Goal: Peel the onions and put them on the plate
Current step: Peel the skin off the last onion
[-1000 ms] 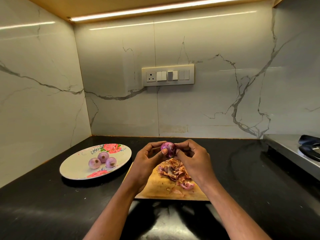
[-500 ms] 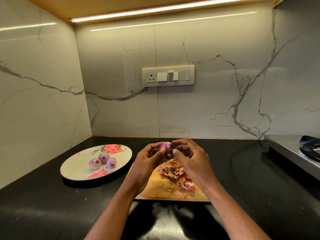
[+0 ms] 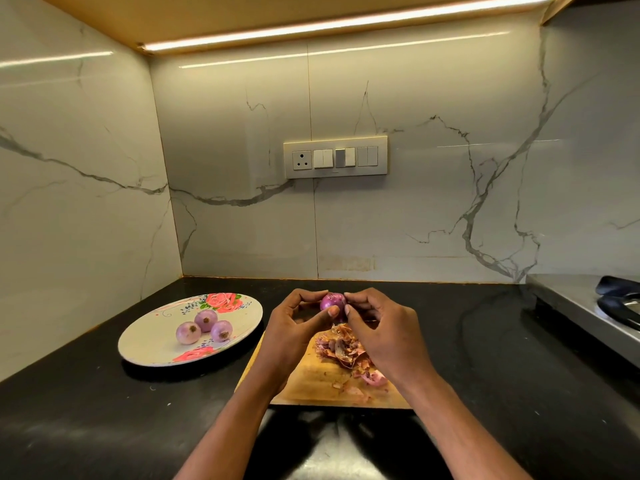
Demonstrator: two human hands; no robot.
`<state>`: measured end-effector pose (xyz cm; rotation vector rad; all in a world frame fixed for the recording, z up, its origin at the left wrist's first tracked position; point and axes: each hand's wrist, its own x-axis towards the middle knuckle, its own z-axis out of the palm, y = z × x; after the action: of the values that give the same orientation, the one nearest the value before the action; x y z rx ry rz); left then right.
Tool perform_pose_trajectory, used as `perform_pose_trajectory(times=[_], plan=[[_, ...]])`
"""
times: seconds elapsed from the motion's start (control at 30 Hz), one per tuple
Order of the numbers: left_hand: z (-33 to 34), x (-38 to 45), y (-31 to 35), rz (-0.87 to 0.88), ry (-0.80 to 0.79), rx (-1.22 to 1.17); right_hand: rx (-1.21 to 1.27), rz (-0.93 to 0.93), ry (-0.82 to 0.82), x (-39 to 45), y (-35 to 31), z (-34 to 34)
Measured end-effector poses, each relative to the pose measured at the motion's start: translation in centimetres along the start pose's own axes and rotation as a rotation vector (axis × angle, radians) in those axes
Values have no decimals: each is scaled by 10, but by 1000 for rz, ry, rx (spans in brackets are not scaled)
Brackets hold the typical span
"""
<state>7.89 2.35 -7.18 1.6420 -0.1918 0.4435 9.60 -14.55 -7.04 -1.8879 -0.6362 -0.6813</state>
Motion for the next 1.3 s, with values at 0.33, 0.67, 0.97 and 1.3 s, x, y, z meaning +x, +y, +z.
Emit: perform_pose_trajectory(times=[0.33, 0.67, 0.97, 1.3], plan=[[6, -5, 2, 63, -12, 67, -127, -10, 61, -2, 1, 5], [1, -2, 4, -16, -17, -94, 110, 69, -7, 3, 1, 1], [5, -6, 2, -19, -41, -90, 76, 75, 90, 0, 8, 7], [15, -10, 3, -1, -39, -51, -104, -15, 156, -4, 7, 14]])
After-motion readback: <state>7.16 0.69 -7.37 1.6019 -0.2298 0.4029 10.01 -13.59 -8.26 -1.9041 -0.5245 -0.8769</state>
